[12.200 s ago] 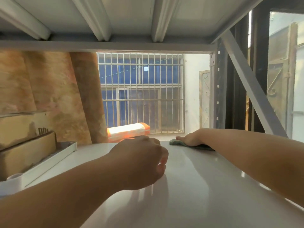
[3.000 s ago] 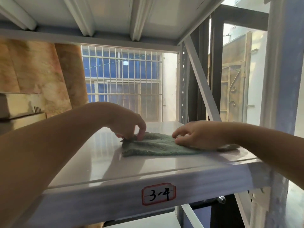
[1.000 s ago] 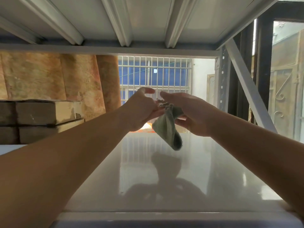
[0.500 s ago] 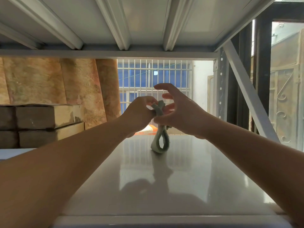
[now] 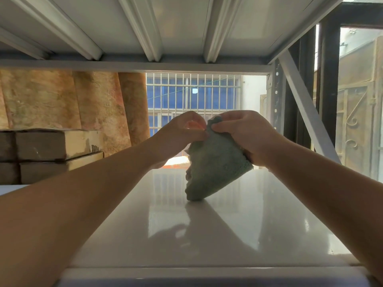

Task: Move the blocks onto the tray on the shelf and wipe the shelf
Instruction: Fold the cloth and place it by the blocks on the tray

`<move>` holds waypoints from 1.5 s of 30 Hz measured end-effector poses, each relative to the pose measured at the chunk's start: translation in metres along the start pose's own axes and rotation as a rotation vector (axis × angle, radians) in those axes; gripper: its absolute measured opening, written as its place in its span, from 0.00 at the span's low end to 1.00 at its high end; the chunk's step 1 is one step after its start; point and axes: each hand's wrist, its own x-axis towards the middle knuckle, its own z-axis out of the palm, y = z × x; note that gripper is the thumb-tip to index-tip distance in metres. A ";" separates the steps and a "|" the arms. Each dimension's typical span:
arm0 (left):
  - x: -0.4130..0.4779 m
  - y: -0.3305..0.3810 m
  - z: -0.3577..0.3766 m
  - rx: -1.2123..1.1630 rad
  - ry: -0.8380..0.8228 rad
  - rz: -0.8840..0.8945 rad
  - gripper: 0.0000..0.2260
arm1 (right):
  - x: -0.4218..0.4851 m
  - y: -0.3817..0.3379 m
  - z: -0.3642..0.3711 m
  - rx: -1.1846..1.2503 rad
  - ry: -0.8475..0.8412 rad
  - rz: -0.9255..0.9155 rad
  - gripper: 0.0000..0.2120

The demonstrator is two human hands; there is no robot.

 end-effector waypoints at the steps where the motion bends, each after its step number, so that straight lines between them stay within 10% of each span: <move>1: -0.001 0.002 0.001 -0.033 -0.022 -0.010 0.04 | -0.001 -0.001 -0.001 0.022 -0.014 0.008 0.04; 32: -0.006 0.015 0.000 -0.118 0.046 -0.044 0.11 | -0.001 -0.009 -0.006 0.246 -0.075 -0.096 0.12; 37: -0.006 0.013 -0.003 0.041 0.123 -0.044 0.12 | 0.002 -0.007 -0.007 0.285 -0.195 0.105 0.17; 45: -0.006 0.007 -0.013 0.065 -0.271 -0.199 0.15 | -0.003 -0.003 -0.009 -0.093 -0.103 0.176 0.04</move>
